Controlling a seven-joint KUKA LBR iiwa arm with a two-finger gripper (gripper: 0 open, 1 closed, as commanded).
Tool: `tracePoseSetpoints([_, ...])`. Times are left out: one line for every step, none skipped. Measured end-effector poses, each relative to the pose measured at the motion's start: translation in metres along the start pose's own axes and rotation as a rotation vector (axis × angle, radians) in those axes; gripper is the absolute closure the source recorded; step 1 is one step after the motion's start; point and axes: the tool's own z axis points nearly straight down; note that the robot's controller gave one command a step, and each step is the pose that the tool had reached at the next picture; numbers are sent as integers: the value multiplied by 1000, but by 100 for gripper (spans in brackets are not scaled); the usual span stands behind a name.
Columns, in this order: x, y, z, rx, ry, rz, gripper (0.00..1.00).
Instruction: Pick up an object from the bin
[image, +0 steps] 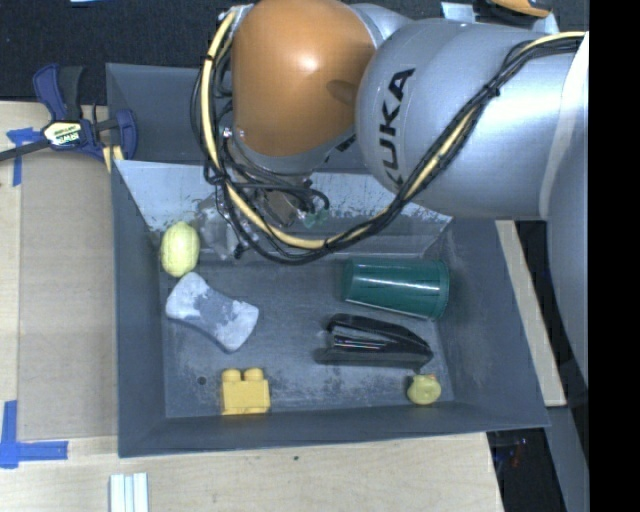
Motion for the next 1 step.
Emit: tracePoseSetpoints([-2, 12, 10, -1, 0, -77, 100])
